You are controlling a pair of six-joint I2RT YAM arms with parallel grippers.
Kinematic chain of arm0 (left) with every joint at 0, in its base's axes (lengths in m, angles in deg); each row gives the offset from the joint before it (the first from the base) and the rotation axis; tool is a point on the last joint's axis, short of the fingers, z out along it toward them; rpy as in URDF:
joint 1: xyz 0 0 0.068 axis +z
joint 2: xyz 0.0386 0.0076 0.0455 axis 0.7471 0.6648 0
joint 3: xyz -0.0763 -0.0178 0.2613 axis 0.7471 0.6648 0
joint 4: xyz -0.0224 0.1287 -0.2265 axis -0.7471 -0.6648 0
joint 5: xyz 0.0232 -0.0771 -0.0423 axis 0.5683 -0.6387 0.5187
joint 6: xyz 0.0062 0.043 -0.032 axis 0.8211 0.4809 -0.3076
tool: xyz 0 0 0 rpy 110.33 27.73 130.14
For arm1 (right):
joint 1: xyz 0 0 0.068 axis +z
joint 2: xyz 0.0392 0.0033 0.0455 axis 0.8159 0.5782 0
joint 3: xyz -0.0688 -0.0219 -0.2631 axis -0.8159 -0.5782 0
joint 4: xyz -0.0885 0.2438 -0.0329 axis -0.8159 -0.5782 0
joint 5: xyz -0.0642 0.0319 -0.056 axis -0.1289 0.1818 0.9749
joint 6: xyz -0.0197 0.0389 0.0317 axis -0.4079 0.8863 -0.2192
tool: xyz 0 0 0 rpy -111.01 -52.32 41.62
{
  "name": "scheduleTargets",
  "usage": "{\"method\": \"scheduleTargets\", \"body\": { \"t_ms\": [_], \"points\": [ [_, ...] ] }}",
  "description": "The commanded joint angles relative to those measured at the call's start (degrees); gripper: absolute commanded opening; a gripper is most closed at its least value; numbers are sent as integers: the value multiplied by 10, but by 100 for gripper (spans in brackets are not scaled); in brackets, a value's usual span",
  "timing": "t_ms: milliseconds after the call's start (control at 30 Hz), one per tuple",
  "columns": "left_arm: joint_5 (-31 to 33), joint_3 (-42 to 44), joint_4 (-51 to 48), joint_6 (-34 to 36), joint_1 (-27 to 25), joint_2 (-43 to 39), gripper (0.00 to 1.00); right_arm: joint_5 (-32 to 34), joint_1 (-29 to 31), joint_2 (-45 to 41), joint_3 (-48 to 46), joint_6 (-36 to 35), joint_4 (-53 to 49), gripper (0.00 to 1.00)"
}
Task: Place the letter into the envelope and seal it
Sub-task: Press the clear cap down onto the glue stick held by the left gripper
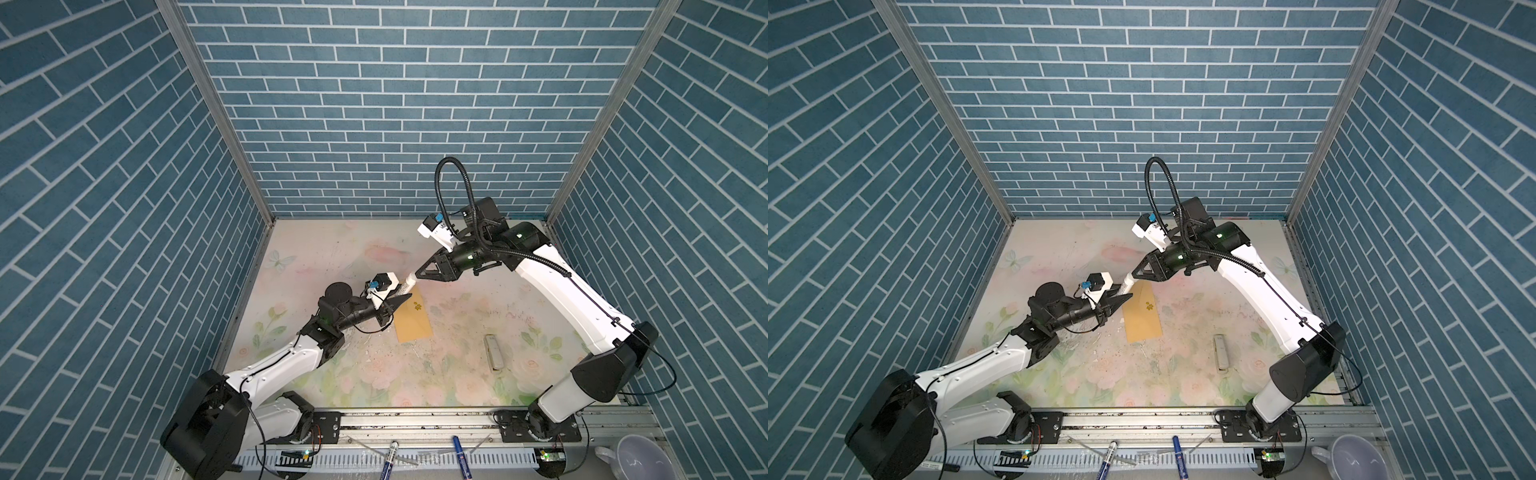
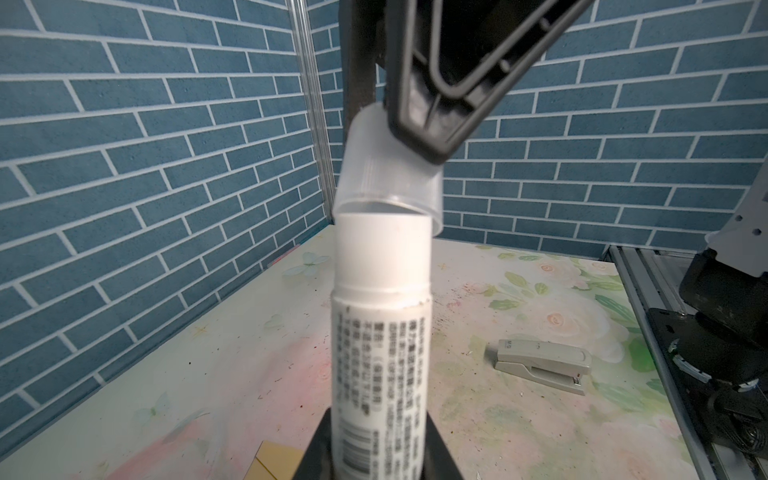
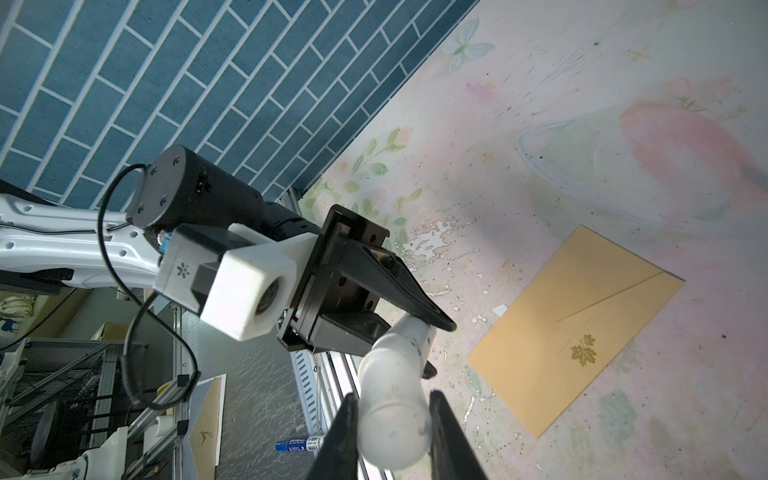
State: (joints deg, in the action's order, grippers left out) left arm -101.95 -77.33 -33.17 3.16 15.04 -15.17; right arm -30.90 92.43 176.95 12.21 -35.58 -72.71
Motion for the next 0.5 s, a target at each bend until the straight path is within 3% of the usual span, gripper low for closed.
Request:
{"method": "scheduleTargets", "body": {
  "t_ms": [0, 467],
  "points": [
    [-14, -8, 14, -2, -1, 2, 0, -13, 12, 11, 27, -20, -4, 12],
    [-16, -8, 13, -2, -1, 3, 0, 8, 34, 21, 36, -33, -23, 17]
  ]
}}
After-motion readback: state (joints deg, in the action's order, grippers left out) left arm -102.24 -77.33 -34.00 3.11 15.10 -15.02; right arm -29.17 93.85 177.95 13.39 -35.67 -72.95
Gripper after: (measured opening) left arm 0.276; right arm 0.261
